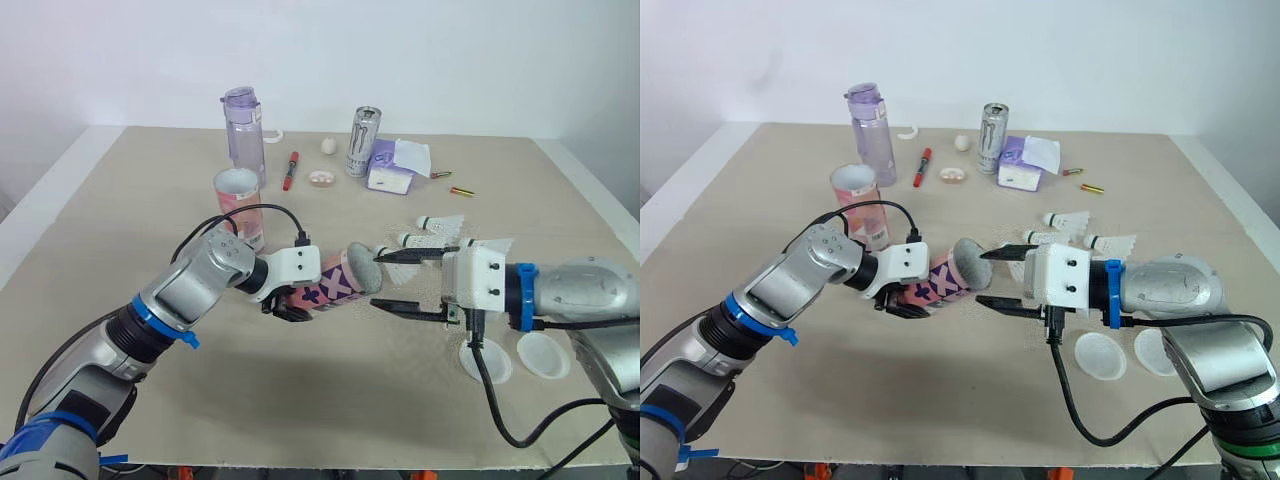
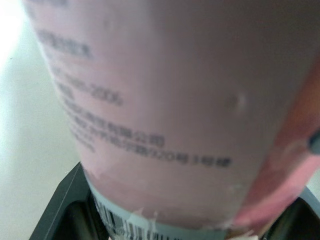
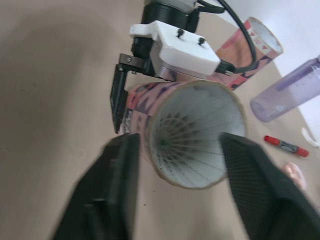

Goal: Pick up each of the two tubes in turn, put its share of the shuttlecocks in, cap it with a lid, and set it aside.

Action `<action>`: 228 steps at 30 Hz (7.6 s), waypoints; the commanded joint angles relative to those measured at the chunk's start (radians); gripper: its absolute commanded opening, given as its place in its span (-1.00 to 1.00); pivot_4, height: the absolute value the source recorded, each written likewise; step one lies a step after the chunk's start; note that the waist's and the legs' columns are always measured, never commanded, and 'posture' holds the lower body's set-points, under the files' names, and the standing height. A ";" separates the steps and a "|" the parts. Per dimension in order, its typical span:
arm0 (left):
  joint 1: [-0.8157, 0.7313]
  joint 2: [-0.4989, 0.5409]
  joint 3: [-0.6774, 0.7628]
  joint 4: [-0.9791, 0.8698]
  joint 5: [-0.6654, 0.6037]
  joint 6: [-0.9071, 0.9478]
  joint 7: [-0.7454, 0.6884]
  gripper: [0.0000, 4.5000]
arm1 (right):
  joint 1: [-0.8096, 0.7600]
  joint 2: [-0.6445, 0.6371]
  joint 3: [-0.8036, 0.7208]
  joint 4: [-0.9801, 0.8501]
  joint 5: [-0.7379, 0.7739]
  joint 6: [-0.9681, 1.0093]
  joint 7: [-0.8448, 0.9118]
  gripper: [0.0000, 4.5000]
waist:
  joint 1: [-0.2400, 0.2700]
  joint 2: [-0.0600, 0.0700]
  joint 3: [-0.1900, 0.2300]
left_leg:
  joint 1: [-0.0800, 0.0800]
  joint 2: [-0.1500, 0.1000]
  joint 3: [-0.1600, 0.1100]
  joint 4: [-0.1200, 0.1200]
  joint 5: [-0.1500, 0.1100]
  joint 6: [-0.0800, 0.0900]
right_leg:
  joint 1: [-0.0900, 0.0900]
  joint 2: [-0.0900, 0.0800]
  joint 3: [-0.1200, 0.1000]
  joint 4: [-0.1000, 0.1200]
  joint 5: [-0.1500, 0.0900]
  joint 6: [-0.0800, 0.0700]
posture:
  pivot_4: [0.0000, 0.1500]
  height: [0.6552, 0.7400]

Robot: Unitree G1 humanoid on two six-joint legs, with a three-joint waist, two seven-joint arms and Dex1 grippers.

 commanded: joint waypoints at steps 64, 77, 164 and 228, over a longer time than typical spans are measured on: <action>0.031 0.013 0.015 -0.001 0.028 0.006 0.050 0.30 | -0.063 0.525 -0.041 0.406 -0.005 0.399 -0.565 -0.99 | -0.022 0.001 0.000 | 0.005 -0.001 0.001 -0.004 0.000 0.000 | 0.000 0.004 0.009 0.003 0.001 0.000 | 1.00 1.00; 0.025 0.012 0.010 0.018 0.031 -0.013 0.034 0.30 | 0.012 0.047 -0.213 0.054 0.031 0.136 -0.119 -0.99 | -0.019 0.003 0.001 | 0.001 -0.005 -0.001 -0.005 0.000 0.000 | 0.000 0.003 0.012 0.000 -0.002 0.003 | 1.00 1.00; 0.031 -0.014 0.016 0.004 0.046 0.012 0.052 0.30 | 0.126 0.222 -0.311 0.634 0.022 0.211 -0.252 -0.99 | -0.013 0.004 0.000 | -0.001 -0.013 -0.005 -0.004 0.001 0.001 | 0.001 0.000 0.014 0.000 0.000 0.012 | 1.00 1.00; 0.011 -0.035 0.002 0.026 0.052 -0.001 0.034 0.30 | -0.354 -0.062 -0.019 0.231 0.196 0.340 0.116 -0.06 | -0.018 0.005 0.000 | -0.004 -0.016 -0.006 0.001 0.004 0.005 | 0.001 -0.003 0.015 -0.001 0.001 0.010 | 1.00 1.00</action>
